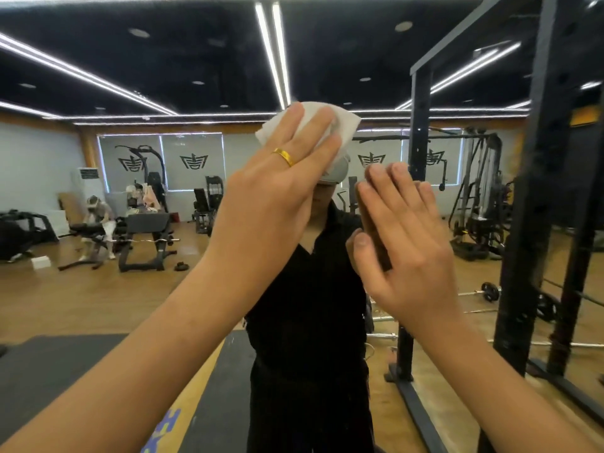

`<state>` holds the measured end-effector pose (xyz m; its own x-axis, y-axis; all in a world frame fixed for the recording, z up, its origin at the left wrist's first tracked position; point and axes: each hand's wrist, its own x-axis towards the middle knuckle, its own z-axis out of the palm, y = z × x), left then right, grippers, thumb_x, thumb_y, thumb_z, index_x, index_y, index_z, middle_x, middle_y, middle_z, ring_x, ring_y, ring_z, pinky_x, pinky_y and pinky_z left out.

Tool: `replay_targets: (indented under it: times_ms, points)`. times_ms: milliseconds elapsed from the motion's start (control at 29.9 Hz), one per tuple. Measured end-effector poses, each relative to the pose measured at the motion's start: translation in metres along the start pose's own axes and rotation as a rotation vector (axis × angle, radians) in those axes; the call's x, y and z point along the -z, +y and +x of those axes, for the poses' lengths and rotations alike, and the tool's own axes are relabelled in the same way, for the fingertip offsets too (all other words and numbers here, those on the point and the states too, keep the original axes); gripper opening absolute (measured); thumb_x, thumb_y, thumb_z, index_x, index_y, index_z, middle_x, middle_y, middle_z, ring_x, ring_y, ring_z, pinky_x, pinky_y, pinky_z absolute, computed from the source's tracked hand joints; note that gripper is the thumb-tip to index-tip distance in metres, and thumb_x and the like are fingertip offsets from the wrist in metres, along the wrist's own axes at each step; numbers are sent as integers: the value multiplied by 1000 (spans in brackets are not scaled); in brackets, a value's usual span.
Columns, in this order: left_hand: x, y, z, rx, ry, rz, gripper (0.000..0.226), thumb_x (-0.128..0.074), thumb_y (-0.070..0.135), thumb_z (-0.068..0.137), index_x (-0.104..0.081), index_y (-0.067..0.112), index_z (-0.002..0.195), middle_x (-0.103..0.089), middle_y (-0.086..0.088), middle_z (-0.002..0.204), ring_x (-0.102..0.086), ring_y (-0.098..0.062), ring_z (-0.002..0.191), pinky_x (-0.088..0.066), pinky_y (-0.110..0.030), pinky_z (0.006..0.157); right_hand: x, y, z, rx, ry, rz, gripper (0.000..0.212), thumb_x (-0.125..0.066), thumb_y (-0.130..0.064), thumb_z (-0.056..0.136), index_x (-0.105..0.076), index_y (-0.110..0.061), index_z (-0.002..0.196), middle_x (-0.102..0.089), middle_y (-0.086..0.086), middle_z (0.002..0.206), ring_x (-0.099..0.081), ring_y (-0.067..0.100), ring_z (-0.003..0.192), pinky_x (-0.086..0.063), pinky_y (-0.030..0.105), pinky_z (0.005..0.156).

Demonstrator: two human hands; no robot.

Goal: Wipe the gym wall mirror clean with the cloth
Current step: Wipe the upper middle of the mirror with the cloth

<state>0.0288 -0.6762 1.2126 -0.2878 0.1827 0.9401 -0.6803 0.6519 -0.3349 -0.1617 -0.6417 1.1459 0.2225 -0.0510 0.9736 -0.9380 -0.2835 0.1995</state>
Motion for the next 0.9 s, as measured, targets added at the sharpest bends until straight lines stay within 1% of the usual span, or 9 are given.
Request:
replay_targets:
  times_ms: [134,267,368,435,535,669,769,869,903]
  points:
    - [2,6,-1,104,63,14,38,-70,-2,94,-66,3,132,-61,-14,142,-53,-34,136,-50,-45,108,1,5,-1,20,-2,16,56,-58,-15,98,-46,-2,151,-38,13,162,-27,28,155,-17,47,128]
    - [14,-12,2,306,110,72,31,-60,7,101,-67,4,132,-61,-15,142,-58,-37,132,-53,-48,106,0,5,-1,30,-1,18,55,-55,-17,99,-46,-4,152,-37,13,162,-26,28,156,-19,49,128]
    - [12,-9,10,425,113,44,33,-58,10,103,-65,4,134,-59,-13,145,-53,-33,138,-44,-39,115,1,4,-1,30,1,19,55,-55,-17,99,-46,-4,152,-38,14,162,-27,28,155,-18,48,129]
    - [5,2,18,420,110,23,33,-59,8,102,-65,4,134,-59,-14,144,-53,-33,137,-46,-42,114,0,4,-1,24,-3,21,56,-56,-16,99,-46,-5,152,-38,13,162,-27,28,155,-17,47,129]
    - [-2,19,32,311,92,17,37,-54,12,99,-66,2,132,-59,-21,142,-63,-40,124,-56,-52,101,2,5,-1,25,-10,24,56,-55,-17,99,-45,-5,152,-38,13,162,-26,27,156,-16,46,129]
    - [5,16,37,185,64,24,35,-59,4,94,-67,-2,127,-63,-23,136,-63,-47,121,-55,-58,99,2,4,-1,29,-7,6,56,-56,-16,99,-45,-5,153,-37,13,163,-26,28,156,-19,49,128]
    - [22,-21,30,210,87,82,34,-55,11,99,-68,3,129,-67,-16,132,-68,-40,115,-54,-46,103,0,3,-1,21,20,-9,55,-57,-15,98,-47,-4,151,-39,14,161,-28,28,155,-19,48,128]
    - [36,-56,33,376,157,90,32,-53,13,104,-68,7,132,-68,-11,133,-68,-25,116,-38,-6,105,1,2,0,25,12,-10,55,-57,-16,99,-47,-4,152,-39,14,162,-27,27,155,-17,46,129]
    - [37,-62,36,412,174,70,32,-52,13,104,-68,7,132,-67,-11,134,-66,-21,119,-32,1,103,1,2,0,28,7,-10,55,-57,-16,99,-46,-4,152,-38,14,162,-27,27,155,-17,46,129]
